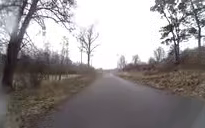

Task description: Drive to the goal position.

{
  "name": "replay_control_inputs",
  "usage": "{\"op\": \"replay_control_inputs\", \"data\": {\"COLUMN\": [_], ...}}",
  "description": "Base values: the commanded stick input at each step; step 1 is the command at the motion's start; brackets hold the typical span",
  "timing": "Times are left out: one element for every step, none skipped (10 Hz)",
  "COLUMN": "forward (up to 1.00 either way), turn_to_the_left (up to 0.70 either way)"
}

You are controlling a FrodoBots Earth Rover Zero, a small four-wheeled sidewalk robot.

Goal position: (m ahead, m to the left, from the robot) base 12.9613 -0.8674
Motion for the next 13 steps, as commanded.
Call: {"op": "replay_control_inputs", "data": {"forward": [0.85,0.85,0.85,0.85,0.85,0.85,0.85,0.85,0.85,0.85,0.85,0.85,0.85], "turn_to_the_left": [0.0,0.0,0.0,0.0,0.0,0.0,0.0,0.0,0.0,0.0,0.0,0.0,0.0]}}
